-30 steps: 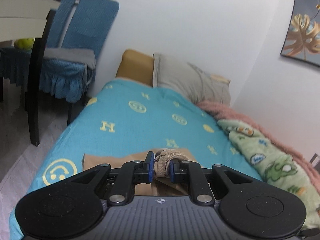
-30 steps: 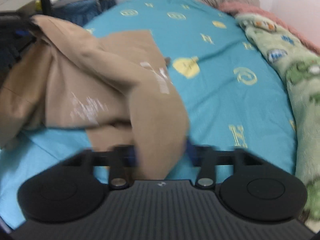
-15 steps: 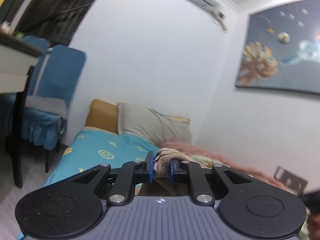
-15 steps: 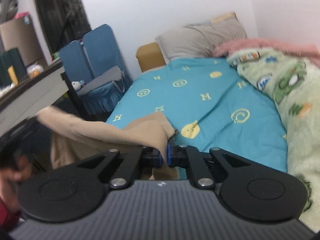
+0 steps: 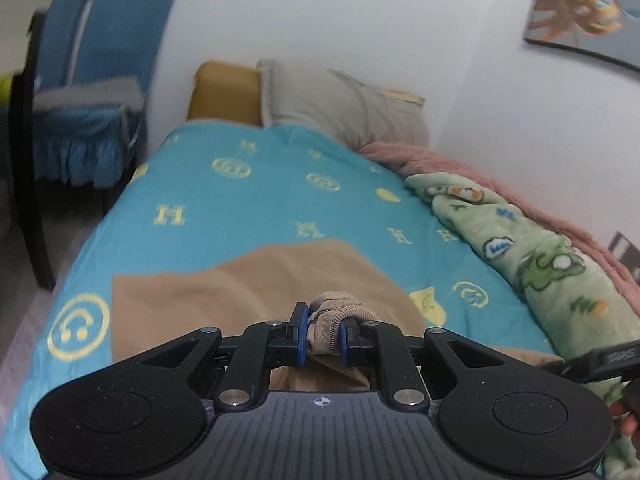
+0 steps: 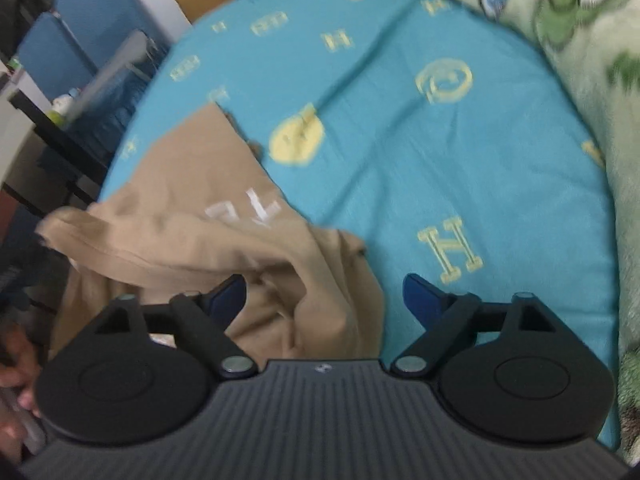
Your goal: Fold clothes
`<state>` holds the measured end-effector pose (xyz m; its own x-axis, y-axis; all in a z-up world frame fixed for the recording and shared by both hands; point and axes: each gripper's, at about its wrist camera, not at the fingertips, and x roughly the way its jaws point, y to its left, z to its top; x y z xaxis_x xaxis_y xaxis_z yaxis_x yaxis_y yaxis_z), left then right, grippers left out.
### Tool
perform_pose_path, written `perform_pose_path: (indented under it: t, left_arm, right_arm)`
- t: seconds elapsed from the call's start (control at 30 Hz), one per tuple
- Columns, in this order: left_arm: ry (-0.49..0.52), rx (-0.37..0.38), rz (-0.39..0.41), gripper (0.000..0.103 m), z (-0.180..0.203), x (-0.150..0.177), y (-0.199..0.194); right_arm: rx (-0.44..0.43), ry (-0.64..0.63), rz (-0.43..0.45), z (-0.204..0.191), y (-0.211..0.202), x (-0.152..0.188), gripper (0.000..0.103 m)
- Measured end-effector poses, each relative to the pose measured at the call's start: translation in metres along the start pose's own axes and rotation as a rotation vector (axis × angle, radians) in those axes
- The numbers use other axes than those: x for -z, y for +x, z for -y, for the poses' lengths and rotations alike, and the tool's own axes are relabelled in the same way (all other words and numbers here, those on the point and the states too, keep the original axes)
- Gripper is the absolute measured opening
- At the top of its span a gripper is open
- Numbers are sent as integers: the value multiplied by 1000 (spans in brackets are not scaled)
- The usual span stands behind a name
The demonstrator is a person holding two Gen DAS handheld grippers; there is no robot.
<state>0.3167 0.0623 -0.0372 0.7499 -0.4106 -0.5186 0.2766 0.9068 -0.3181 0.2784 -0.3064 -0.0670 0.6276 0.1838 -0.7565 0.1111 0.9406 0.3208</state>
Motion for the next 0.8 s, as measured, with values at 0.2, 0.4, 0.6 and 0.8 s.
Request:
perform_pose_path:
  t: [0.2, 0.4, 0.6, 0.8]
  left_arm:
    - [-56, 104, 121, 16, 3, -12, -40]
    - [1, 205, 207, 16, 33, -5, -80]
    - [20, 182, 207, 16, 38, 4, -88]
    - [52, 182, 210, 16, 45, 9, -85]
  right_arm:
    - [-34, -305, 314, -72, -36, 31, 87]
    - [-51, -640, 434, -159, -9, 79, 87]
    - [12, -448, 562, -144, -23, 62, 87]
    - [-95, -253, 545, -117, -56, 45, 87]
